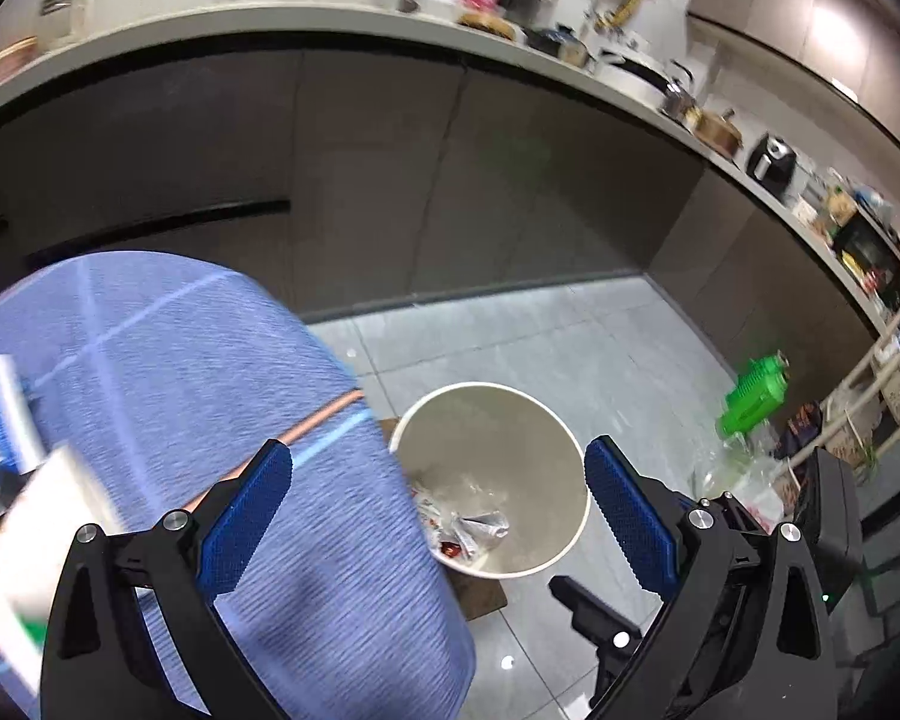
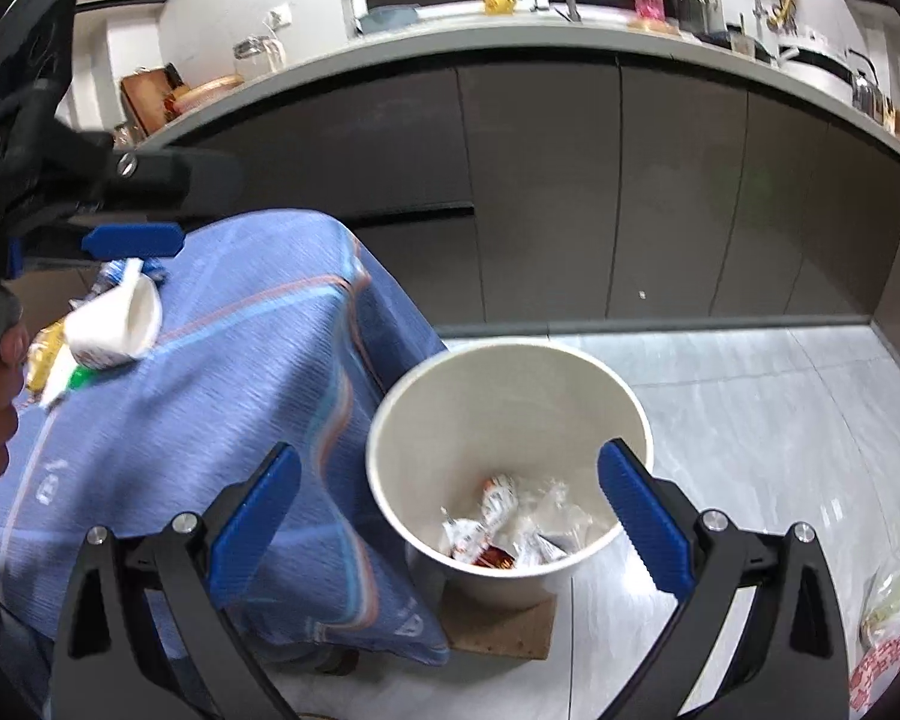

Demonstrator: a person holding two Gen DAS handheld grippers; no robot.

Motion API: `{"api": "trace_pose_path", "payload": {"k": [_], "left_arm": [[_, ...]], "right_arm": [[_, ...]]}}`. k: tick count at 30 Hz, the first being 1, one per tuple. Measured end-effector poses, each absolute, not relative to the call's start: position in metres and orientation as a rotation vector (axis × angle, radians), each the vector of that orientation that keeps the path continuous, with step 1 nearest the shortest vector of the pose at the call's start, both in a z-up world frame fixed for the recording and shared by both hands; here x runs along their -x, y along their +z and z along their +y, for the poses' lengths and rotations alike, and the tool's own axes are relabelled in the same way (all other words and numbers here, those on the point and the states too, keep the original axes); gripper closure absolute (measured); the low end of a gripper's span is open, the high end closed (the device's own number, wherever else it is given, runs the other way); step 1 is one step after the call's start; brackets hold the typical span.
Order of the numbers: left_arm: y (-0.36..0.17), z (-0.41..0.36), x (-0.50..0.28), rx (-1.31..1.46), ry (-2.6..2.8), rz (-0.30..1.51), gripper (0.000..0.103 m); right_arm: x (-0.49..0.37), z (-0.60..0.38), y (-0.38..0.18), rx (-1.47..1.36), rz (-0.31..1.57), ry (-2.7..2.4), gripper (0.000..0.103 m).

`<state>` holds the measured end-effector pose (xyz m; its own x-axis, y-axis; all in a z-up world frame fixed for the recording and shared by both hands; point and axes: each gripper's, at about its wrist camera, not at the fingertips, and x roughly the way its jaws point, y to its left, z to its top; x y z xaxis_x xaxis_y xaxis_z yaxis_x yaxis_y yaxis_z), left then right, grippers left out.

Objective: Collect trash
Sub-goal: 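Return both tools over the table toward the remaining trash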

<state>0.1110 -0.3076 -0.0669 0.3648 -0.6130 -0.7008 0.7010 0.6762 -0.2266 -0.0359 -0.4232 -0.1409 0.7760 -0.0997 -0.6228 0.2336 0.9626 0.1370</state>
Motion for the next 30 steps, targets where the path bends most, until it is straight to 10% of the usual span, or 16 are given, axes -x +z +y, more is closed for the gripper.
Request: {"api": "trace_pose_path", "payload": {"k": [21,30], "left_arm": [[-0.052,-0.025,-0.084,0.075,-0.345,0.851,0.009],[-0.065,0.042,-0.1,0.129,-0.285,0.865,0.009]], "right_arm": [[0.004,-0.252,-0.078,-0.151,0.68,0.255,0.004],[-0.04,-0.178,-0.081,-0.073,0.759,0.401,0.037]]}}
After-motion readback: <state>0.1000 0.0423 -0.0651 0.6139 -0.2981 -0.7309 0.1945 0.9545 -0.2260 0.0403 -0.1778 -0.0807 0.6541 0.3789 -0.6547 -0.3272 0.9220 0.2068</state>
